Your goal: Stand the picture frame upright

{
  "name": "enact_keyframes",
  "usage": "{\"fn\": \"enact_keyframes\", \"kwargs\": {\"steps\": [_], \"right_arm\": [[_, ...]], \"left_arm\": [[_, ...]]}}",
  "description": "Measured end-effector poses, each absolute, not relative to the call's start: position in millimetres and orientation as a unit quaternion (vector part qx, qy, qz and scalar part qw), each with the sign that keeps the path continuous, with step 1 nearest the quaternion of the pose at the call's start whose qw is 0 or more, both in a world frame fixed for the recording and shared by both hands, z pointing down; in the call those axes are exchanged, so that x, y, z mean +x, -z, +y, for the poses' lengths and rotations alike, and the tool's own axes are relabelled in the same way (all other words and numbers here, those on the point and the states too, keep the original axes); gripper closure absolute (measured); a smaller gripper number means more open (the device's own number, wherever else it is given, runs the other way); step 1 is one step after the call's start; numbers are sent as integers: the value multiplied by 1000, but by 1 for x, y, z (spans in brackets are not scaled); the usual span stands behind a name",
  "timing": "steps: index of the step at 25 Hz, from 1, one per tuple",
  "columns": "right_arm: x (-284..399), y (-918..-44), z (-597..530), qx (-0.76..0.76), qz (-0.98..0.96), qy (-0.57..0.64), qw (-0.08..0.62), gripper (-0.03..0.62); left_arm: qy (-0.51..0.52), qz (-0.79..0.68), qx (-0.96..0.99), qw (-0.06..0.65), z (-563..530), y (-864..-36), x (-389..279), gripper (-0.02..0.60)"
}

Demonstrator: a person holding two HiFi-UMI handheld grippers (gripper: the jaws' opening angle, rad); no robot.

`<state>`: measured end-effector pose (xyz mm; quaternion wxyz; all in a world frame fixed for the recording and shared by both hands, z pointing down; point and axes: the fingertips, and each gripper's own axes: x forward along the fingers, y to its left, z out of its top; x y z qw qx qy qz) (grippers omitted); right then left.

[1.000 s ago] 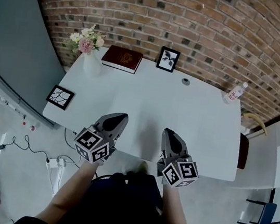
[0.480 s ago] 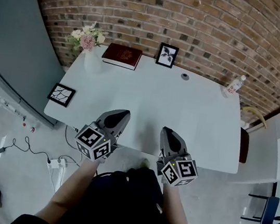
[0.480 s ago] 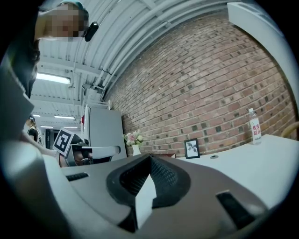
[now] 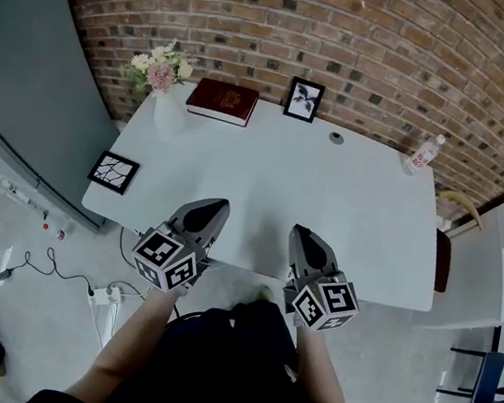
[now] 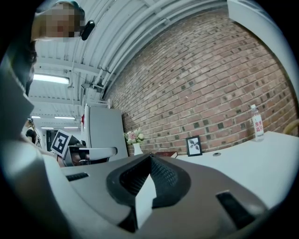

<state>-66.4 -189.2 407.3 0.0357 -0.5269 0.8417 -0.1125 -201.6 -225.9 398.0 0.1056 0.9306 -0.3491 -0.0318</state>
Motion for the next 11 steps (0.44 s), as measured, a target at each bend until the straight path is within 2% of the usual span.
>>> {"fn": "enact_keyframes", "kwargs": {"steps": [11], "right_arm": [[-77, -408, -190, -519, 847, 108, 26, 591]], "left_arm": [[42, -357, 926, 117, -228, -402, -212, 581]]}}
